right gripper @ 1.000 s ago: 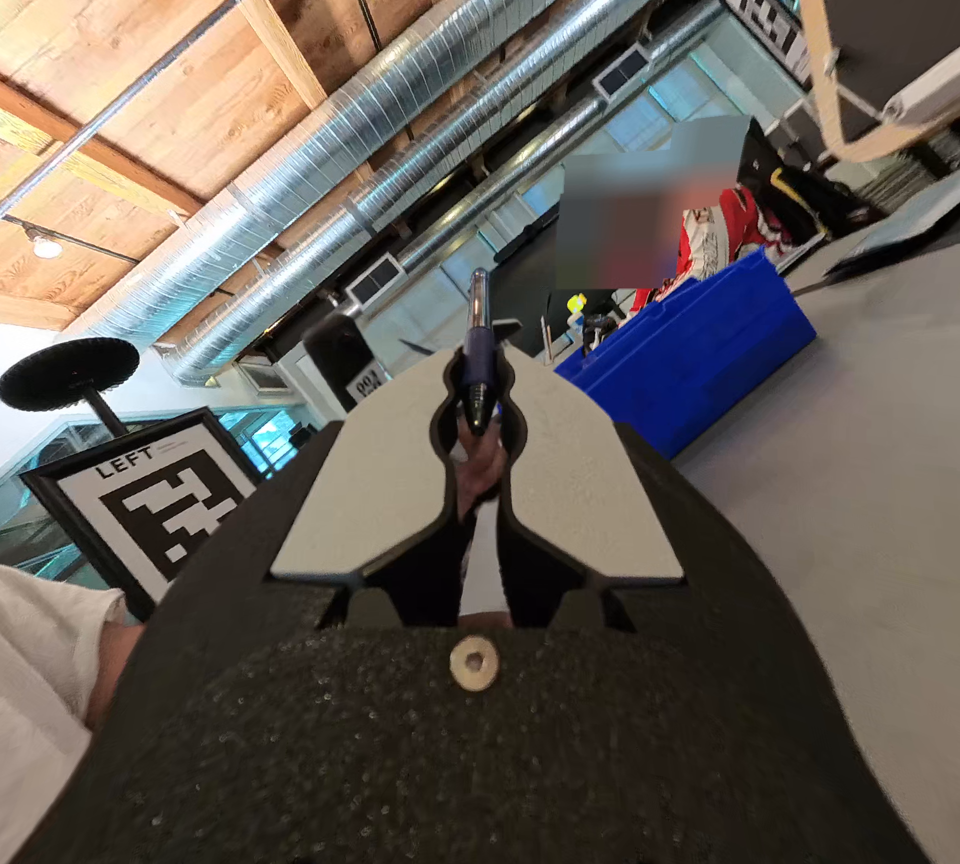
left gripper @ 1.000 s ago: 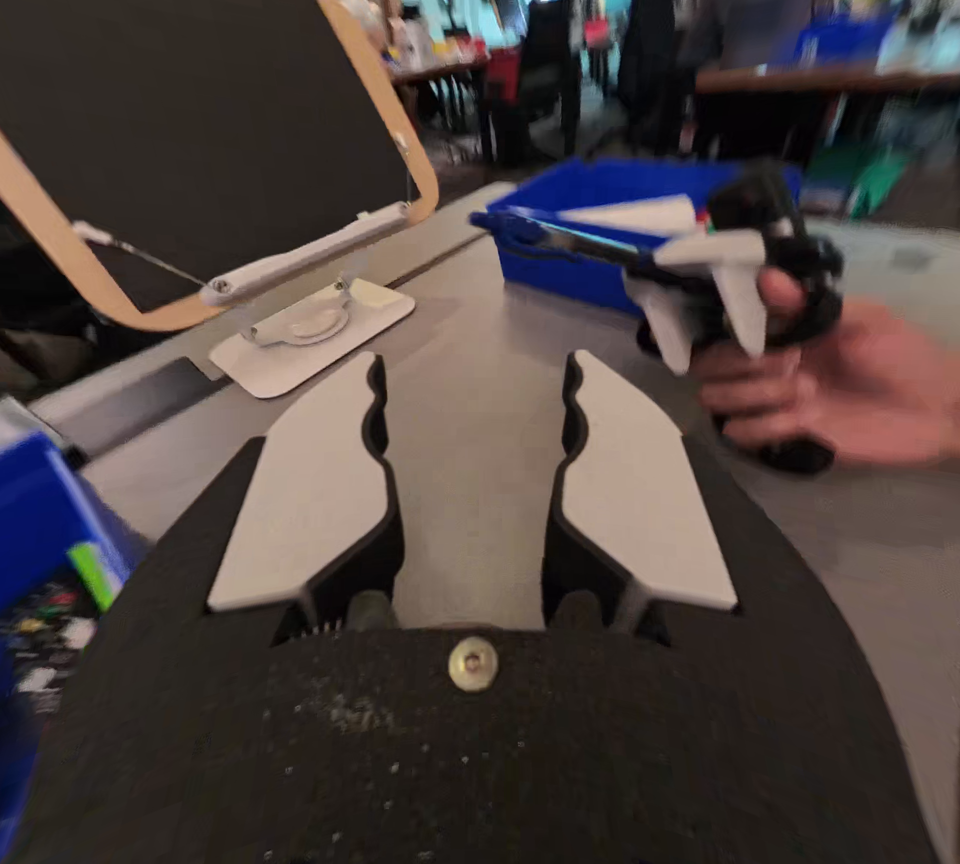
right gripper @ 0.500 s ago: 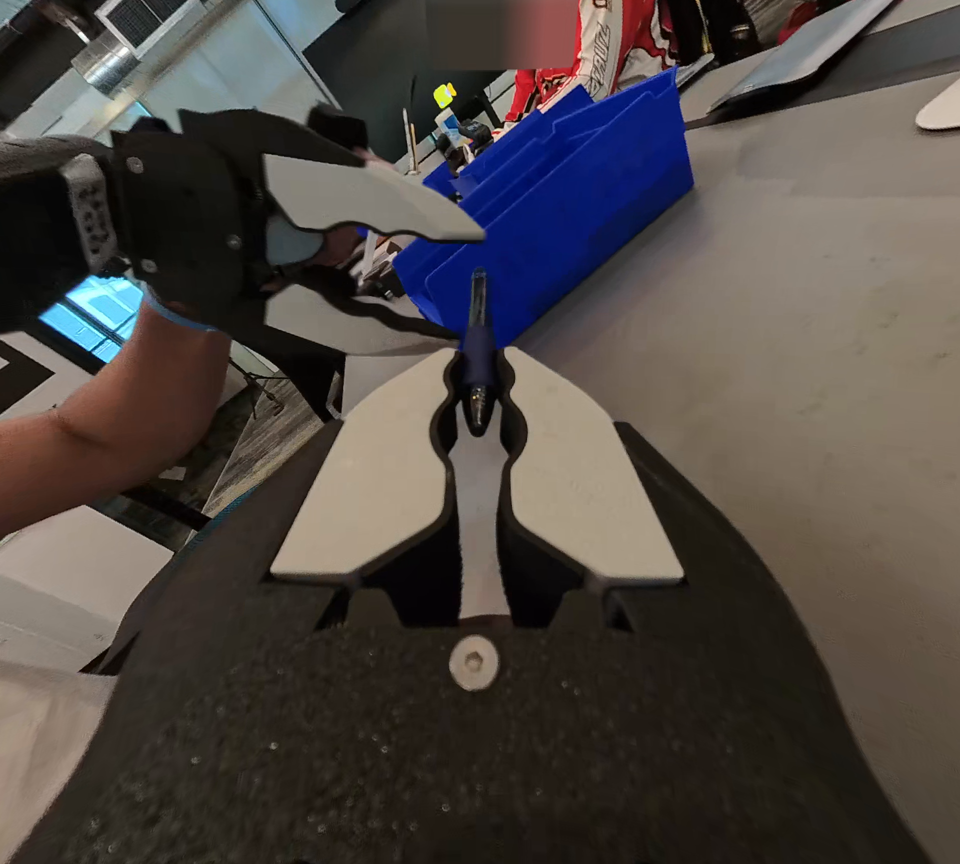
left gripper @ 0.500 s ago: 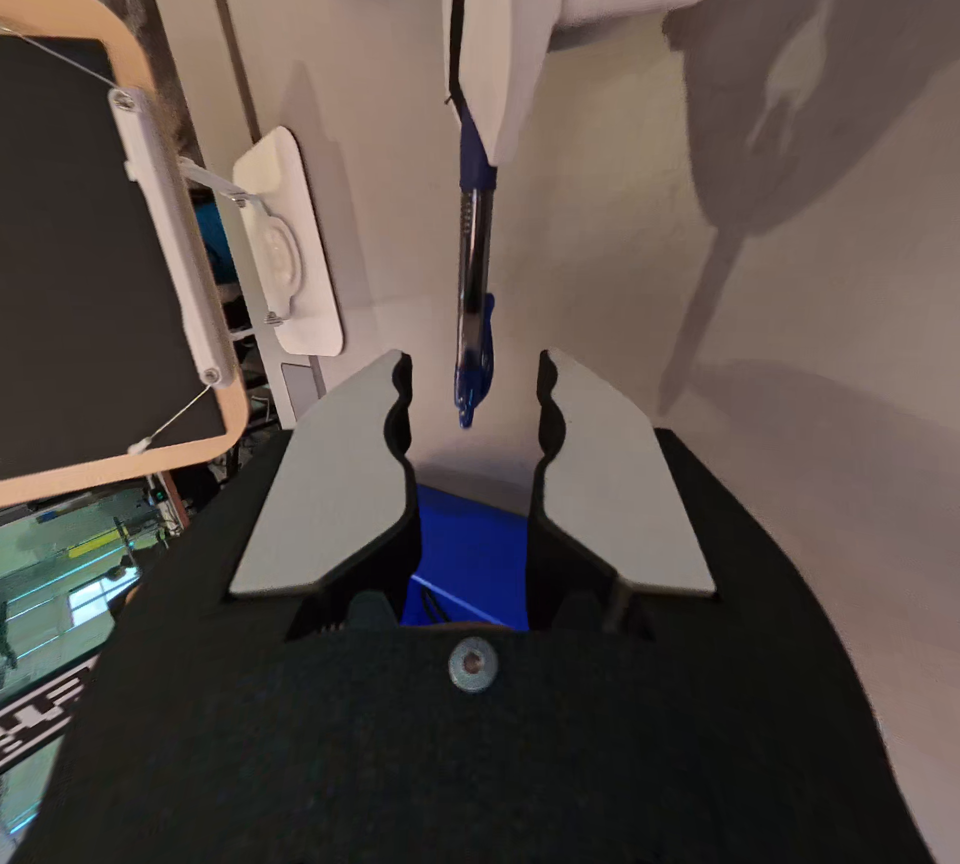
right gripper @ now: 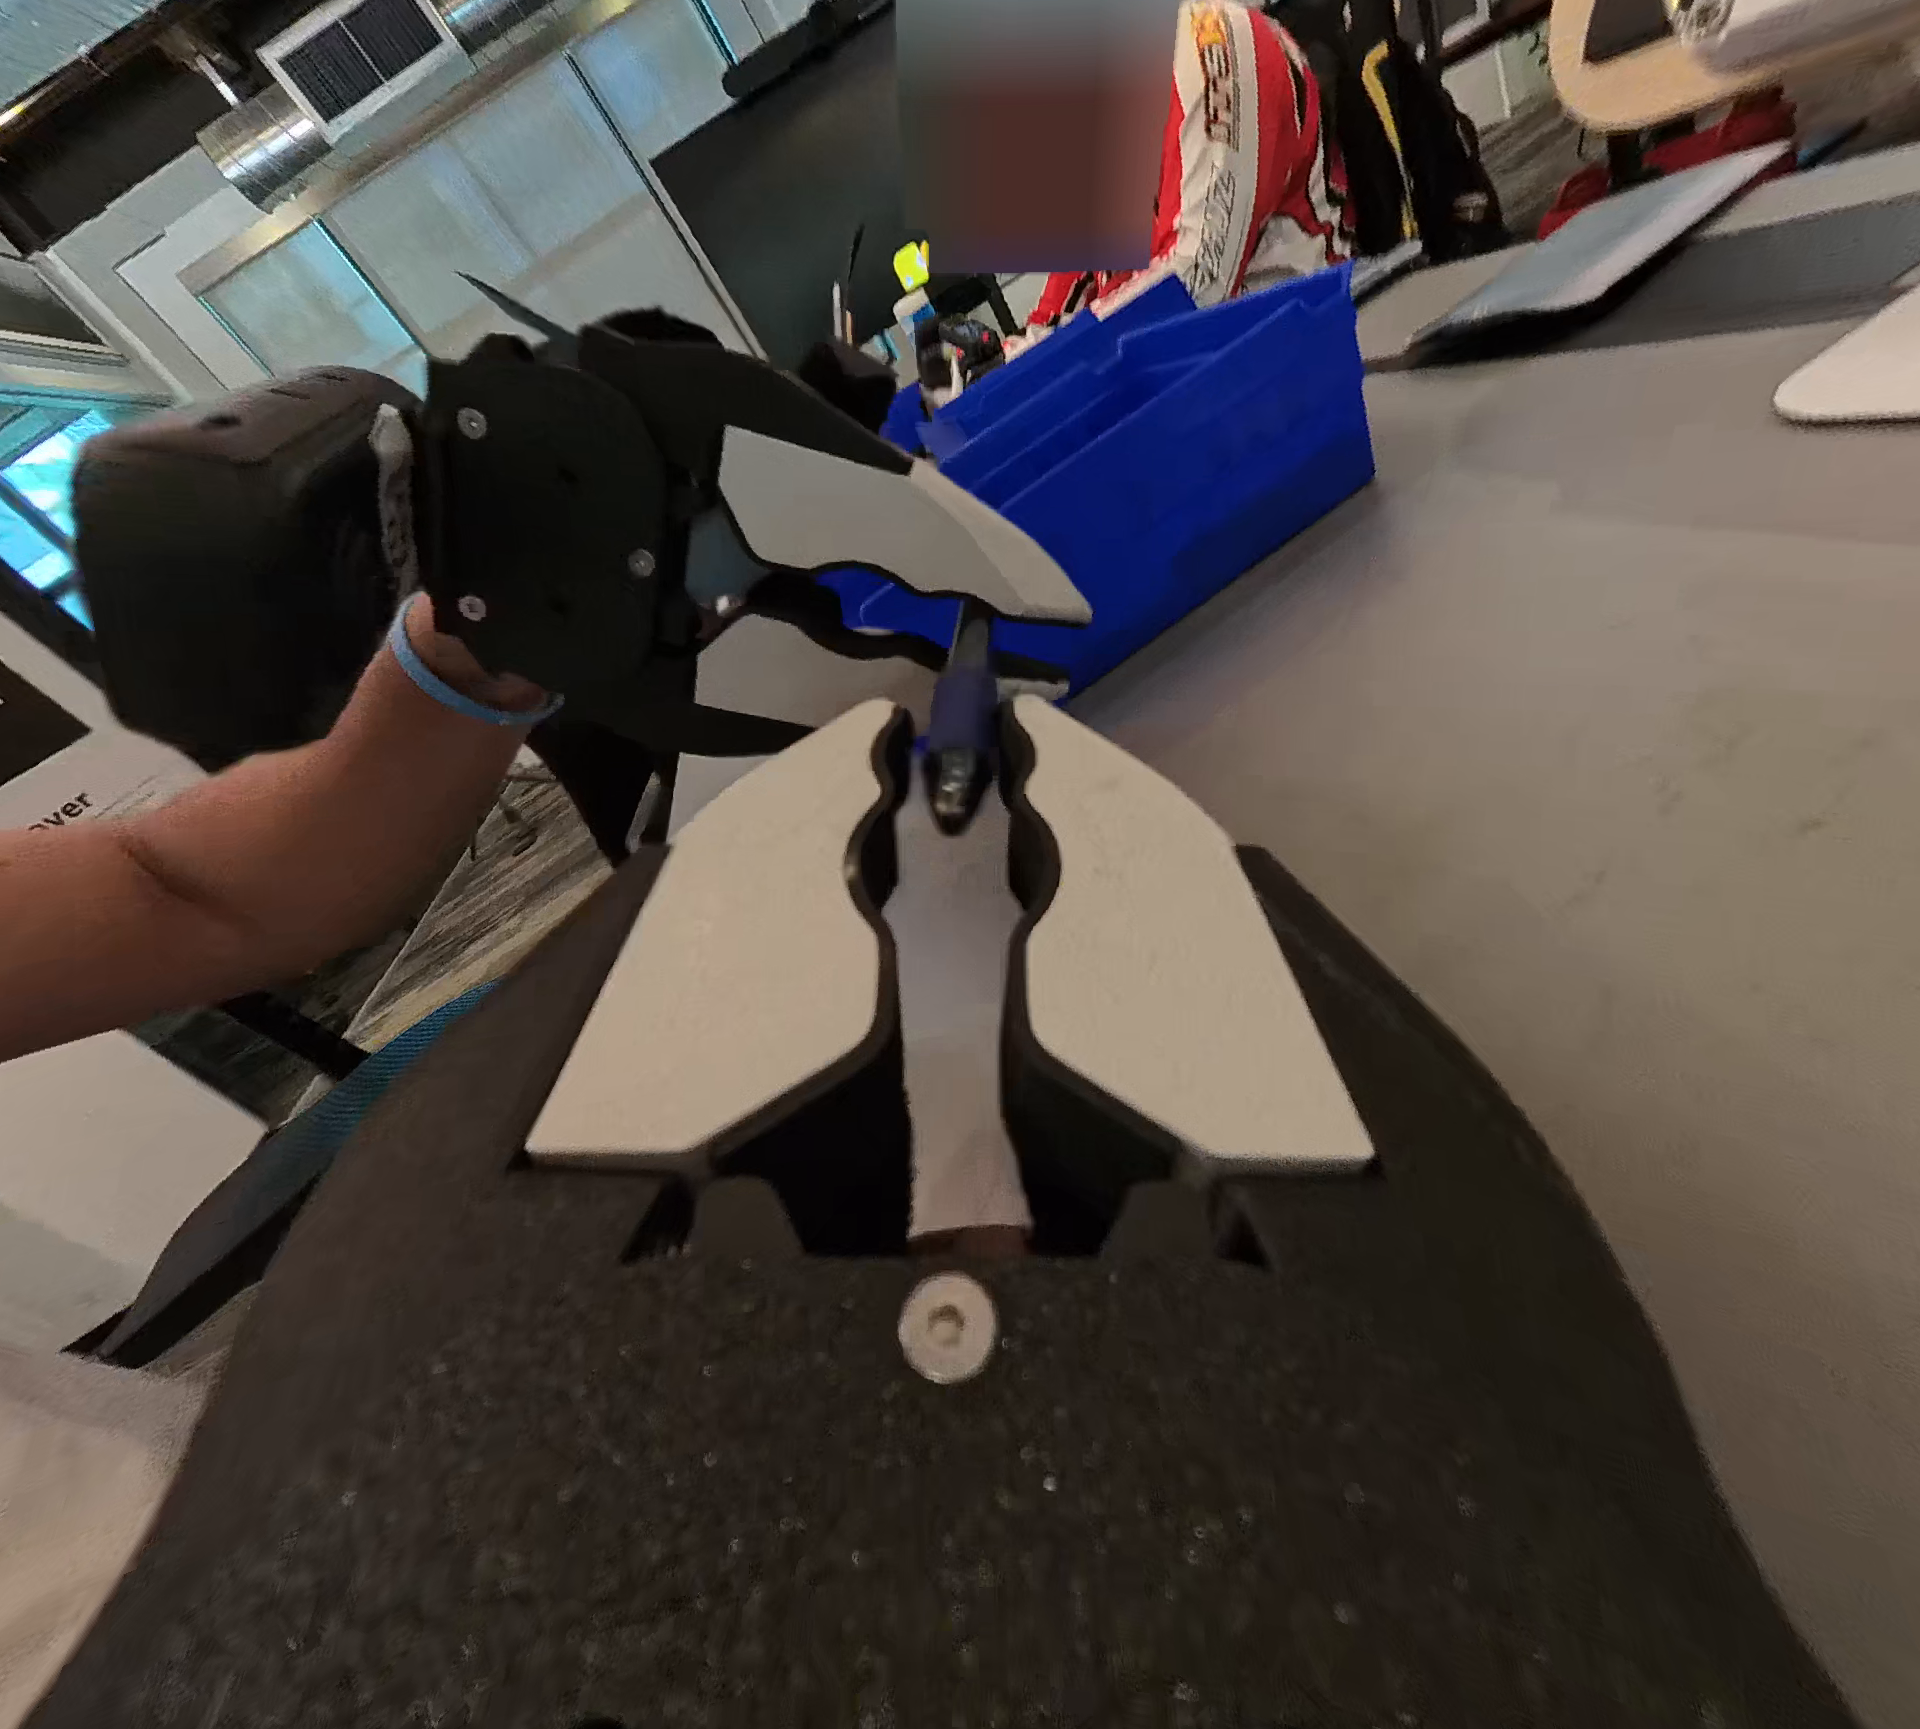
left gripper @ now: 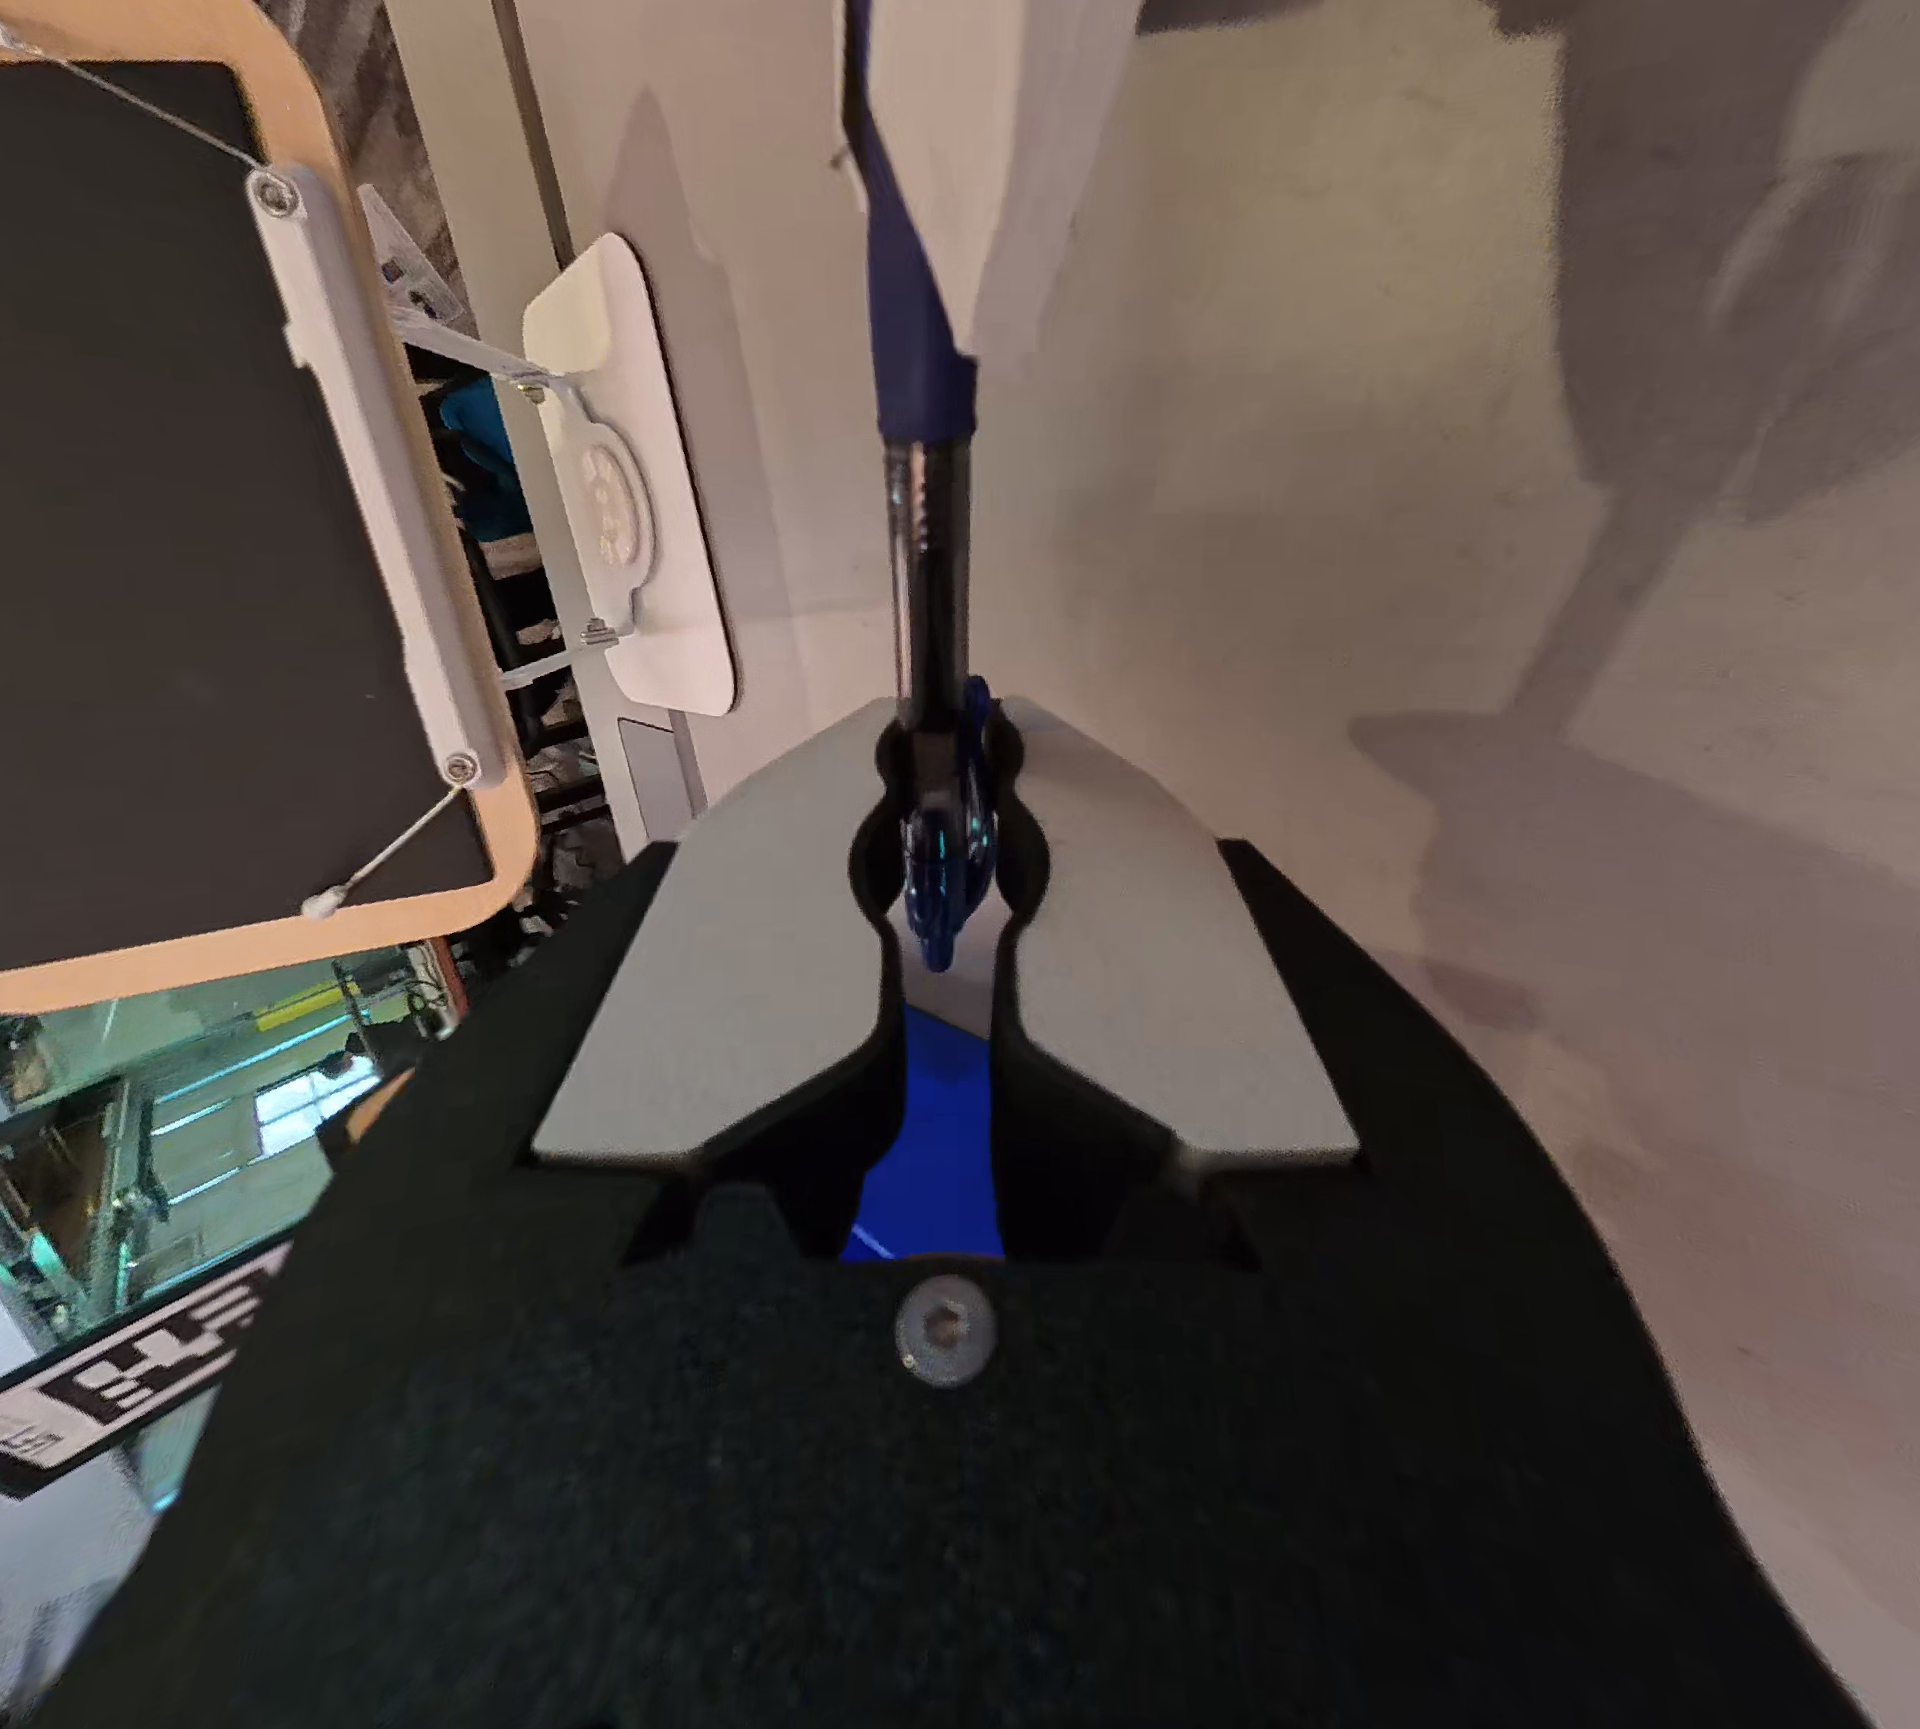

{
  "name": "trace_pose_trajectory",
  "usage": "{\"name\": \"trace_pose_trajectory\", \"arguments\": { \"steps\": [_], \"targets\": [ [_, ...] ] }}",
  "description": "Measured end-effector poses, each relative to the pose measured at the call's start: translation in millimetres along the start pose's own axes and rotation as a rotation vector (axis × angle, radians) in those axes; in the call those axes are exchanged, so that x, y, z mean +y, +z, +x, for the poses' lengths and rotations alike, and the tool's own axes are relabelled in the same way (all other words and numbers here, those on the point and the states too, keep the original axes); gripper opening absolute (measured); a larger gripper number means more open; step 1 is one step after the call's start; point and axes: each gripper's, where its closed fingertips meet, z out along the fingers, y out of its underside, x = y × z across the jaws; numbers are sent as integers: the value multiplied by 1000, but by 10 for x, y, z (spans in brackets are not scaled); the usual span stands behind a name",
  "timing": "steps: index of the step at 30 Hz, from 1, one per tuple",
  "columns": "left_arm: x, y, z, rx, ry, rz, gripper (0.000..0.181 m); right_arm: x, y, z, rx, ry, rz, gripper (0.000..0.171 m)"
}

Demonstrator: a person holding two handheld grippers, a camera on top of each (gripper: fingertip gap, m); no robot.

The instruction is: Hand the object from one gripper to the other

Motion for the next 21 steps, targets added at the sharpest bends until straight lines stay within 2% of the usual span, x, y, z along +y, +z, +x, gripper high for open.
{"name": "trace_pose_trajectory", "arguments": {
  "steps": [2,5,8,11,14,16,21],
  "targets": [
    [34,4,-39,-13,-54,3,12,-64,-24,13,11,-46,46,32],
    [57,15,-69,23,-225,67,11,-118,-50,76,71,-144,82,46],
    [24,27,-87,84,-417,173,11,-102,-37,127,159,-292,73,52],
    [-22,47,-84,141,-555,246,11,-39,6,215,307,-551,20,57],
    [-162,-18,-89,220,-665,360,11,-107,2,350,547,-964,-41,59],
    [-248,-91,-94,277,-710,431,11,-365,-72,321,735,-1282,31,55],
    [-371,-242,-109,437,-836,557,11,-445,41,235,786,-2174,-151,49]
  ]
}}
